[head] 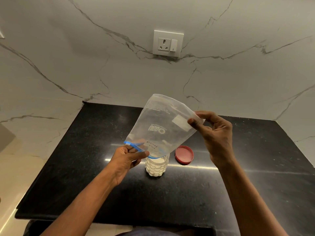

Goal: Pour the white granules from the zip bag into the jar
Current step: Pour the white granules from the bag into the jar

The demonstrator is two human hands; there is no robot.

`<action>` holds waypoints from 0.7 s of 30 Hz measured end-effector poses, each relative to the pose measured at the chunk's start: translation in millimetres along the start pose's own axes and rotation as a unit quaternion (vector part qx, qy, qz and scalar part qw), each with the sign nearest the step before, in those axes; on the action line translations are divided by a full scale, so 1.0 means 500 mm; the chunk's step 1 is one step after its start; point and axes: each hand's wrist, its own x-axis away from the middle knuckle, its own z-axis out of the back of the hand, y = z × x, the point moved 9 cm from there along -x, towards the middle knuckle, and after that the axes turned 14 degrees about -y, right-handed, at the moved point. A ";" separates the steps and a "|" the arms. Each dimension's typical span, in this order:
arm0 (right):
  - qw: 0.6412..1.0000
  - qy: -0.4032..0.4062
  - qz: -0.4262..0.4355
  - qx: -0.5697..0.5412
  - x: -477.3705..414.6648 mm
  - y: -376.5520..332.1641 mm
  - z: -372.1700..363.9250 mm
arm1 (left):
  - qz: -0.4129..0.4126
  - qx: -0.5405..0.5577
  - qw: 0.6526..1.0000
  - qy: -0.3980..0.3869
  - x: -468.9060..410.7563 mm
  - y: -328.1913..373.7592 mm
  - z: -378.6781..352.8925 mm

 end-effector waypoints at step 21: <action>0.947 -0.105 0.050 0.298 -0.034 -0.100 -0.067 | -0.001 -0.043 0.999 -0.004 0.009 0.004 -0.002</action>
